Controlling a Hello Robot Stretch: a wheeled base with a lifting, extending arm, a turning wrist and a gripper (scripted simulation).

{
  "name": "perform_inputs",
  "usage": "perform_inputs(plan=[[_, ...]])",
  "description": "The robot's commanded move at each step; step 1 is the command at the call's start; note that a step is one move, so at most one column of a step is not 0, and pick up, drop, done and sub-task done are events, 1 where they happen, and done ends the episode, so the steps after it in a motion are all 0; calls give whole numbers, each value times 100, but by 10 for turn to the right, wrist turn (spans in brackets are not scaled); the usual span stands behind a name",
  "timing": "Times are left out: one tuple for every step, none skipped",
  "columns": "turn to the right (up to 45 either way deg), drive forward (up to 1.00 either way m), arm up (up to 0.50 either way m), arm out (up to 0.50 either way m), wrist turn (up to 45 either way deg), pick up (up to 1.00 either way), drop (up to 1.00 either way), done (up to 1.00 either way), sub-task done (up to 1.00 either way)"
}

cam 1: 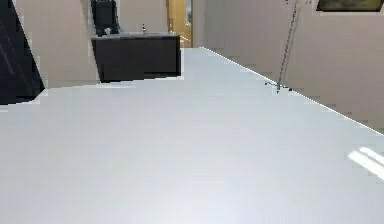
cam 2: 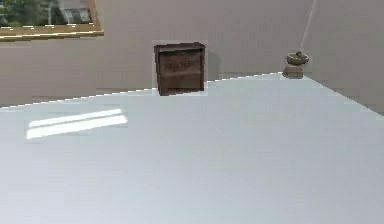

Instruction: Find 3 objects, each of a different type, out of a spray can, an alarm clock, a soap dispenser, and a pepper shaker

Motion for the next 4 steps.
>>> perform_inputs(plan=[[0, 100, 0, 0, 0, 0, 0, 0, 0], [0, 100, 0, 0, 0, 0, 0, 0, 0], [0, 100, 0, 0, 0, 0, 0, 0, 0], [30, 0, 0, 0, 0, 0, 0, 0, 0]])
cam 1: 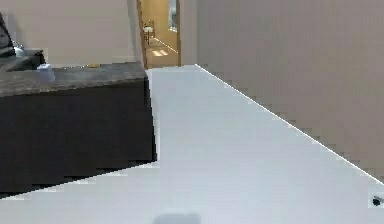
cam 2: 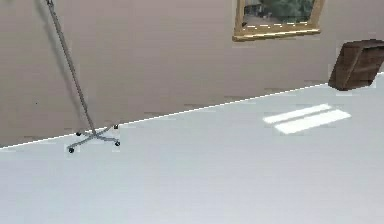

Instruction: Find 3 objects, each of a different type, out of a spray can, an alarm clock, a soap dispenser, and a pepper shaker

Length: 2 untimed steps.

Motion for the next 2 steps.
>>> perform_inputs(plan=[[0, 100, 0, 0, 0, 0, 0, 0, 0], [0, 60, 0, 0, 0, 0, 0, 0, 0]])
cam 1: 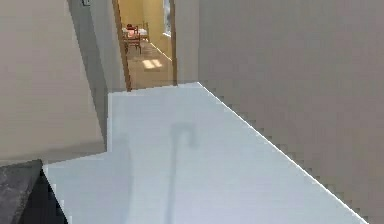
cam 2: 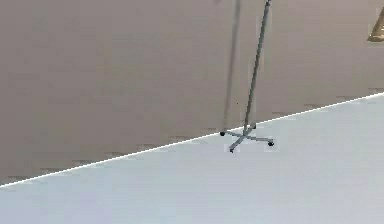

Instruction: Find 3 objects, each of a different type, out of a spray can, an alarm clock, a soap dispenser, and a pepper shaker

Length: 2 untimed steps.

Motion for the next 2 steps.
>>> perform_inputs(plan=[[-120, 0, 0, 0, 0, 0, 0, 0, 0], [0, 100, 0, 0, 0, 0, 0, 0, 0]])
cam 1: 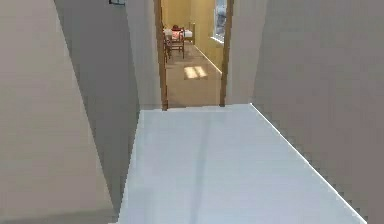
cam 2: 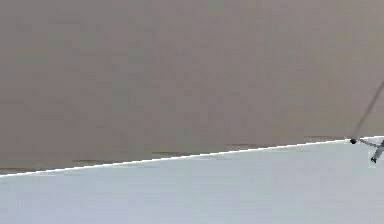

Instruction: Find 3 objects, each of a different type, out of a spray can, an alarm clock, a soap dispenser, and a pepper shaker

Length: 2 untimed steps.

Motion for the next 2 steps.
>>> perform_inputs(plan=[[0, 100, 0, 0, 0, 0, 0, 0, 0], [0, 100, 0, 0, 0, 0, 0, 0, 0]])
